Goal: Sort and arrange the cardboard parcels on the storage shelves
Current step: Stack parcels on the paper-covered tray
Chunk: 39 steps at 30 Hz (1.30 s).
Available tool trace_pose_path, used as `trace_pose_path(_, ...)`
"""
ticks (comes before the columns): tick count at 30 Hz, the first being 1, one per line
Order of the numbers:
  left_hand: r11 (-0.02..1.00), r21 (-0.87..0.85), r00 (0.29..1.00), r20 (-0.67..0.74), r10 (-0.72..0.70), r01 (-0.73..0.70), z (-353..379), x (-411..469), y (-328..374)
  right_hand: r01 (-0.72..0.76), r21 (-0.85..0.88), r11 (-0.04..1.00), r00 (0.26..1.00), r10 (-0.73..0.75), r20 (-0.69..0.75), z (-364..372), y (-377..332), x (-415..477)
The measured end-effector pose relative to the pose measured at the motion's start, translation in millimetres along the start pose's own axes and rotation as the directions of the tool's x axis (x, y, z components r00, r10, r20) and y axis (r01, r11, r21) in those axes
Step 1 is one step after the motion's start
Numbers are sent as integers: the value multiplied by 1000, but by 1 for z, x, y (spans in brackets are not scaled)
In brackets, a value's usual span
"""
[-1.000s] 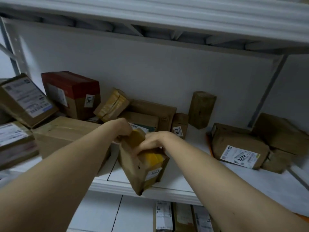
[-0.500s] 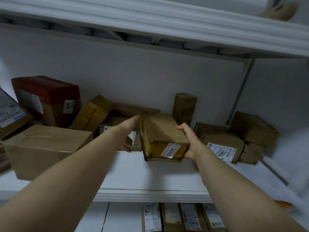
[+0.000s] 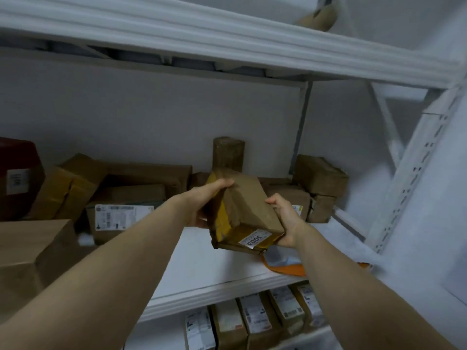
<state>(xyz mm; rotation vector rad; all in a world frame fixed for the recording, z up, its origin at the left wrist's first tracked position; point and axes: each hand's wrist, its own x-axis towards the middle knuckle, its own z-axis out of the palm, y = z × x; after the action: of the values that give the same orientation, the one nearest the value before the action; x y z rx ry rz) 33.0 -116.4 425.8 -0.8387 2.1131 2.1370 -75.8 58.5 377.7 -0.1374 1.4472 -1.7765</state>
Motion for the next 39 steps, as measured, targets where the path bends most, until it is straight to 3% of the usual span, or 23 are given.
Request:
trace_pose_path(8,993,-97,998,-1,60,-60,31,16,7,-136,-68,988,988,141,64,-49,0,-24)
trace_pose_path(12,988,-125,994,52,97,-90,48,21,13,64,59,996,996,-61,-63,-62,-8,-33)
trace_pose_path(14,987,-90,991,-1,133,-132,57,24,17,163,39,986,979,-156,-130,-67,-19,-39)
trace_pose_path(18,947,-102,947,-135,291,-306,72,31,25,204,-213,956,949,-246,-195,-87,-46,-52)
trace_pose_path(21,933,-7,928,-109,357,-359,87,30,25,224,-396,890,894,-350,-280,-100,-59,-56)
trace_pose_path(27,945,191,962,-14,272,-264,118,38,9,147,-668,729,834,-454,-312,-115,-58,-53)
trace_pose_path(31,949,242,979,41,198,-202,132,45,-4,138,-688,713,823,-470,-321,-121,-49,-40)
trace_pose_path(39,980,148,980,-126,155,-136,143,68,-16,91,-750,655,850,-443,-284,-141,-39,-5)
